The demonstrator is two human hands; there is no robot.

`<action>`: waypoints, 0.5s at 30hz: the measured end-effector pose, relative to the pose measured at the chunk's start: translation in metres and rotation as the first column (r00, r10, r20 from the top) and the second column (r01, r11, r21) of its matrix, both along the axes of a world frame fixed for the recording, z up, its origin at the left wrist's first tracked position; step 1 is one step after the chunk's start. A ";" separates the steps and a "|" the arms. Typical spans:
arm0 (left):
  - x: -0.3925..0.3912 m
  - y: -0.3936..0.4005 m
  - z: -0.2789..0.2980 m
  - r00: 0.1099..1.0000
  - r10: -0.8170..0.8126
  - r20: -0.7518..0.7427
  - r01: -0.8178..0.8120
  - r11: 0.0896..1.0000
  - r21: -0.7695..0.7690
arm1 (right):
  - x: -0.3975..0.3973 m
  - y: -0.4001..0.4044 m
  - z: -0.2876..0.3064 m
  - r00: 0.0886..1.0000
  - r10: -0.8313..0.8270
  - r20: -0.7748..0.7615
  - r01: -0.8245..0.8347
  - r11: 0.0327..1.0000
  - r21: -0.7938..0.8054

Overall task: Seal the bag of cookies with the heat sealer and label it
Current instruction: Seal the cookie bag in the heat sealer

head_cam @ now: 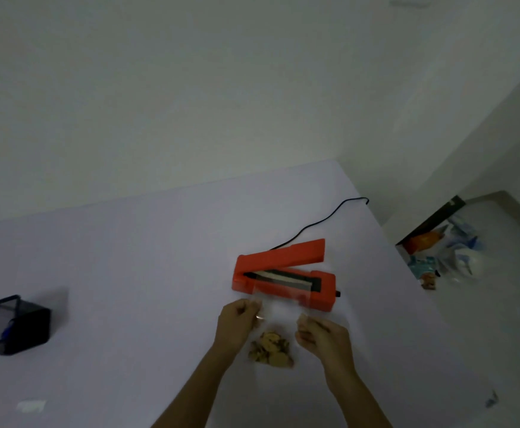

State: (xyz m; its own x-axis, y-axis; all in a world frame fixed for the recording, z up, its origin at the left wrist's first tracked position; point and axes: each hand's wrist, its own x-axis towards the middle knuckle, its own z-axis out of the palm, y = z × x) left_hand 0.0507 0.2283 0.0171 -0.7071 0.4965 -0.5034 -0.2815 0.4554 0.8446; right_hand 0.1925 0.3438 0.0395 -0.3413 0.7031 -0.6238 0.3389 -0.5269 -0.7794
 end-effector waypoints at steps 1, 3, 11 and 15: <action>-0.001 0.002 -0.002 1.000 0.013 0.005 -0.013 1.000 -0.003 | -0.001 0.002 -0.001 1.000 0.001 -0.006 -0.001 1.000 -0.005; 0.000 0.007 -0.003 0.999 0.040 0.012 -0.040 0.999 -0.004 | -0.004 0.006 -0.003 1.000 0.009 -0.010 -0.009 1.000 -0.013; 0.001 0.012 -0.012 0.998 0.067 0.020 -0.067 0.998 -0.020 | -0.009 0.010 -0.008 0.998 0.060 -0.008 -0.061 0.998 -0.030; 0.001 0.011 -0.013 0.997 0.070 0.016 -0.070 0.997 -0.012 | -0.011 0.012 -0.011 0.998 0.061 0.007 -0.060 0.998 -0.035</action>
